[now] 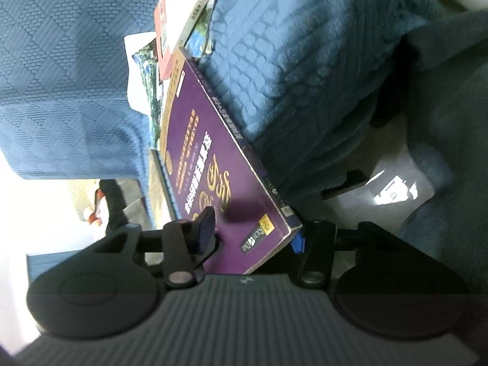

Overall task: Organize objects
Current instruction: 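Lift the purple paperback off the postcards with both grippers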

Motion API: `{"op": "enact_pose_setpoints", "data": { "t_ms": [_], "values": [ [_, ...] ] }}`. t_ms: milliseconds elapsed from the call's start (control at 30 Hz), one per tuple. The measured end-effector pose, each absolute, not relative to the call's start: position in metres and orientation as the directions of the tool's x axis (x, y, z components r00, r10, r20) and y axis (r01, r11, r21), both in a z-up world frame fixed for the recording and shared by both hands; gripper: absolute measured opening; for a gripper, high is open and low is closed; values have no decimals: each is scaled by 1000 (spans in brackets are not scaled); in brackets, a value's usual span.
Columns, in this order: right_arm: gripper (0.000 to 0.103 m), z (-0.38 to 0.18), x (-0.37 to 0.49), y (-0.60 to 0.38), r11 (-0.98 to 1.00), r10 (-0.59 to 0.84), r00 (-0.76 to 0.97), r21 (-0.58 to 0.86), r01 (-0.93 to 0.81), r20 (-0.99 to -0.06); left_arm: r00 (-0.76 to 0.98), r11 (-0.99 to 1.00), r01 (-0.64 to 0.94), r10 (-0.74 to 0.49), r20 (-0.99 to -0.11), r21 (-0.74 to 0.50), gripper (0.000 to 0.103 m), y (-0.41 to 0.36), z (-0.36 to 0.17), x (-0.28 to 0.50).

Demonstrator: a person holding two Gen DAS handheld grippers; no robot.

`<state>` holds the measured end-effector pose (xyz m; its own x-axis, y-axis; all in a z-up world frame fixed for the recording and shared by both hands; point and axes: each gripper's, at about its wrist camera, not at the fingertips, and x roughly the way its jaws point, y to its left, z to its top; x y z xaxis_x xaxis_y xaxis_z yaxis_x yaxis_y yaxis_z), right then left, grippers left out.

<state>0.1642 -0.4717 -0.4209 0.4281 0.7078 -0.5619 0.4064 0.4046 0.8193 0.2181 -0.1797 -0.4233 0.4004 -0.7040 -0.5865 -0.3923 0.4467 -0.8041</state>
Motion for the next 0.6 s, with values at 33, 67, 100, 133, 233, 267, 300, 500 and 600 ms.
{"op": "enact_pose_setpoints", "data": {
  "t_ms": [33, 67, 100, 133, 233, 267, 300, 500, 600],
  "values": [
    [45, -418, 166, -470, 413, 697, 434, 815, 407, -570, 408, 438, -389, -707, -578, -810, 29, -177, -421, 215],
    [43, -416, 165, -469, 418, 690, 441, 813, 405, -574, 417, 426, -383, -712, -565, -819, 26, -175, -419, 214],
    [43, -411, 164, -467, 426, 683, 450, 814, 396, -576, 429, 417, -373, -715, -552, -829, 25, -173, -415, 212],
    [41, -406, 164, -465, 435, 676, 459, 815, 383, -576, 437, 412, -364, -717, -544, -835, 24, -171, -412, 211],
    [37, -390, 161, -463, 459, 655, 494, 820, 341, -572, 459, 406, -327, -721, -519, -853, 23, -167, -400, 207],
    [35, -383, 160, -461, 468, 649, 503, 821, 327, -571, 466, 403, -317, -722, -511, -858, 23, -165, -396, 206],
    [34, -378, 159, -459, 473, 645, 511, 822, 316, -568, 474, 397, -306, -725, -500, -865, 22, -164, -393, 204],
    [27, -346, 159, -451, 493, 631, 559, 834, 248, -538, 529, 382, -234, -721, -447, -894, 22, -152, -364, 197],
    [26, -329, 159, -447, 520, 621, 571, 827, 213, -538, 558, 372, -207, -715, -422, -905, 22, -146, -351, 195]
  ]
}}
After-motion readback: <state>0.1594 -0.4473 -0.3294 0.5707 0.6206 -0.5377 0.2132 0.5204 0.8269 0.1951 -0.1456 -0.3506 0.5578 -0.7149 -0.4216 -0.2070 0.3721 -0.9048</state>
